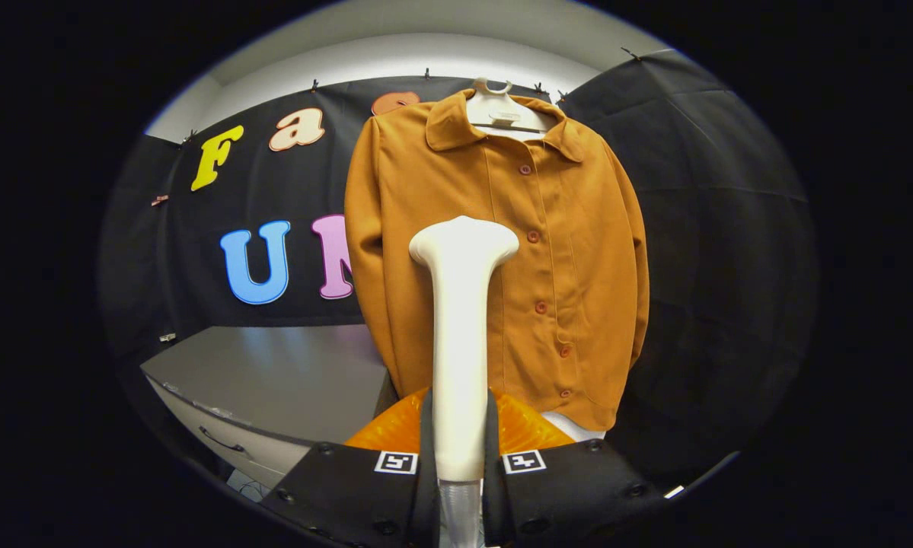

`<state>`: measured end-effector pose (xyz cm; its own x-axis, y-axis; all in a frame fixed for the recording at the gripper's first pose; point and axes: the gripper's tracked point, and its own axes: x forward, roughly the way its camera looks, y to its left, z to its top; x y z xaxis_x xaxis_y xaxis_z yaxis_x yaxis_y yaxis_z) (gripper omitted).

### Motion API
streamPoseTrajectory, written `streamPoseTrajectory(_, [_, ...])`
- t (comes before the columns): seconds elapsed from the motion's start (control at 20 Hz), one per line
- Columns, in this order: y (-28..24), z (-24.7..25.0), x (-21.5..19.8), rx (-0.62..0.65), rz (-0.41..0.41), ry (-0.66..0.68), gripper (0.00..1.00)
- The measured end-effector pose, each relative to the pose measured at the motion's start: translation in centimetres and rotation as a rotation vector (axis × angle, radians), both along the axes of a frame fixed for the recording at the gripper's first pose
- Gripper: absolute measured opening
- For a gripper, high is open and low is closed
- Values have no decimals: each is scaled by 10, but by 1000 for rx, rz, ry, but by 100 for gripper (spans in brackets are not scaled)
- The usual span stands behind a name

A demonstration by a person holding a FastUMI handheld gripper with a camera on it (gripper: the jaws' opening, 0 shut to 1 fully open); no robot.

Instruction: Iron the clothes twice with a garment steamer, once on the left side and once on the right side.

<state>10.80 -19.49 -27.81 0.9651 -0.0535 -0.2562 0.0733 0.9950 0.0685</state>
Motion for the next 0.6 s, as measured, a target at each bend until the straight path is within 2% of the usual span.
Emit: streamPoseTrajectory(0.6, [-13, -112, -47, -5, -51, 254, 26])
